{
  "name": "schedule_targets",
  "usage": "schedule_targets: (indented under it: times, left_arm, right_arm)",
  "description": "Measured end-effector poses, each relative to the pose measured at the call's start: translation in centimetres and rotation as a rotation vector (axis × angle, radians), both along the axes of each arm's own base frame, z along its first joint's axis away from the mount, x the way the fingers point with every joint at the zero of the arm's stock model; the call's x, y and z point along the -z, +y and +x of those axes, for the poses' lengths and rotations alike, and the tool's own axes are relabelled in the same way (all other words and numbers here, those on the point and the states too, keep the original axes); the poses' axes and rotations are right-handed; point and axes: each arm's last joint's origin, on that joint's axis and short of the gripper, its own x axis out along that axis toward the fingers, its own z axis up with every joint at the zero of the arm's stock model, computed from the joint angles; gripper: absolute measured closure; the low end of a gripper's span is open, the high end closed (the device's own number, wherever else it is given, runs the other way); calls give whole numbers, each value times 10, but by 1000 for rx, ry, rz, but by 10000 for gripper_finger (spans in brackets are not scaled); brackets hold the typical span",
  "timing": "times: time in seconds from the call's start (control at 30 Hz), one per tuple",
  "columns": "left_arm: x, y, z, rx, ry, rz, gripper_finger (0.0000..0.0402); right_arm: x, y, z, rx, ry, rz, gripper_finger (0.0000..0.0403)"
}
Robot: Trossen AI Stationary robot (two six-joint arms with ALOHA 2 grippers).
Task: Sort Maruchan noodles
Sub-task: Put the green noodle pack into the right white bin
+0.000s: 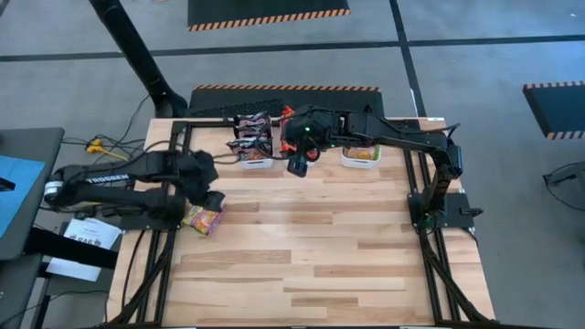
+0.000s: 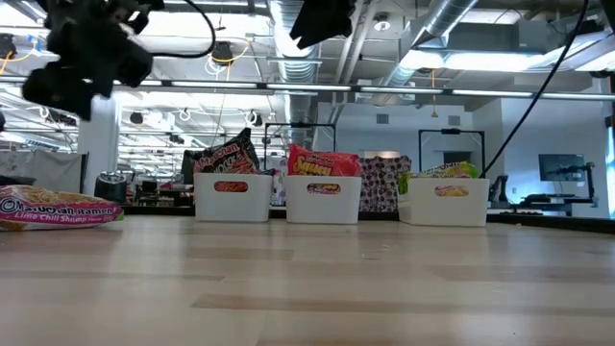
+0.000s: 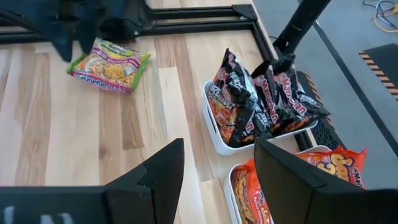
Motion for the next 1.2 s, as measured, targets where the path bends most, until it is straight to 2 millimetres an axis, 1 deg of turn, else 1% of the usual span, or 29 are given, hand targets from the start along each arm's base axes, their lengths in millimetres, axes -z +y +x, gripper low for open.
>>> schedule_targets:
  times: [0.17,0.27,0.43,0.77,0.97,1.2]
  left_arm:
    - [6,-11,-8,-67,157,117,220]
    - [8,-14,-10,-101,198,164,220]
    - [13,-19,-8,-128,243,188,220]
    - [46,-24,2,-147,411,200,220]
    - [54,-23,12,-164,430,225,220]
    - [68,-23,23,-163,503,255,220]
  right_arm:
    - [2,1,-1,-1,21,4,184]
    - [2,1,-2,-8,27,10,184]
    - [3,2,-2,-8,41,13,184]
    - [6,2,-4,-9,72,19,184]
    - [7,2,-5,-9,87,23,184]
    - [7,1,-5,-8,87,23,184]
